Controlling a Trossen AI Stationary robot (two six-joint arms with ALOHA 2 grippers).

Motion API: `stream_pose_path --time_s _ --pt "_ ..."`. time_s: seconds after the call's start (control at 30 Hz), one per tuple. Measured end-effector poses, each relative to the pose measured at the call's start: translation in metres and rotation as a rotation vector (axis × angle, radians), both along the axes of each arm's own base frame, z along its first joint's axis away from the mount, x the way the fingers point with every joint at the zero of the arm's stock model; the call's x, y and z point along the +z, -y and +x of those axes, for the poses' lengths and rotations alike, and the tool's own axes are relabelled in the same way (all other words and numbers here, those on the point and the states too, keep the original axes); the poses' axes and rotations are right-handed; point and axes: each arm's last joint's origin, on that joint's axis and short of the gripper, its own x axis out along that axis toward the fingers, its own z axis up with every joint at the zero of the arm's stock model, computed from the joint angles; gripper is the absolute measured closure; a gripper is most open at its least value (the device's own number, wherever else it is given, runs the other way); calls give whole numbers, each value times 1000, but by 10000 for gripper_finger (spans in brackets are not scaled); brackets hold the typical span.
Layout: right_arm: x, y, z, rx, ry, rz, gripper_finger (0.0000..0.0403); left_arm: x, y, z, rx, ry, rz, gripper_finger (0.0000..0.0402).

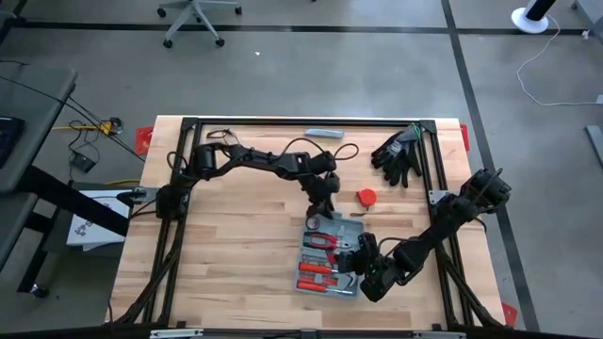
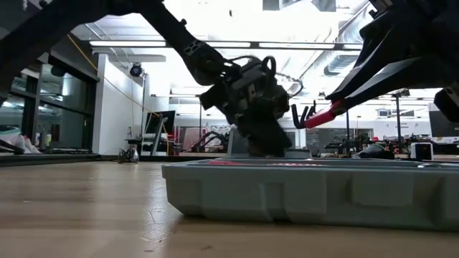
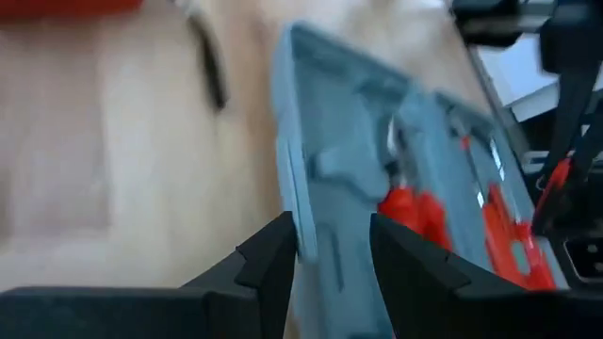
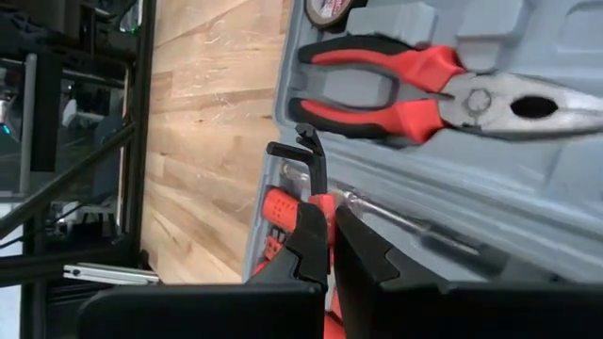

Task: Prefit tool cases
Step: Put the orange hex key set into the gray prefit tool case

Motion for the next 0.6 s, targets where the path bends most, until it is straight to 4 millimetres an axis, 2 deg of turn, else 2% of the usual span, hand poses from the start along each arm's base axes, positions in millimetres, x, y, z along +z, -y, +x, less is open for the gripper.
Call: stream_pose_path --time_s 0.2,0.27,0.37,0.4,0.6 --pt "0 0 0 2 1 4 403 5 1 6 39 42 -14 282" --pt "0 0 0 2 0 3 403 4 1 5 34 35 -5 308" --pt "0 0 0 3 -5 0 403 1 -5 2 52 1 -4 378" --pt "0 0 0 3 -5 0 403 1 -8 0 59 -14 -9 388" --pt "-1 0 -1 7 -17 -3 403 -5 -25 -12 65 -102 -18 401"
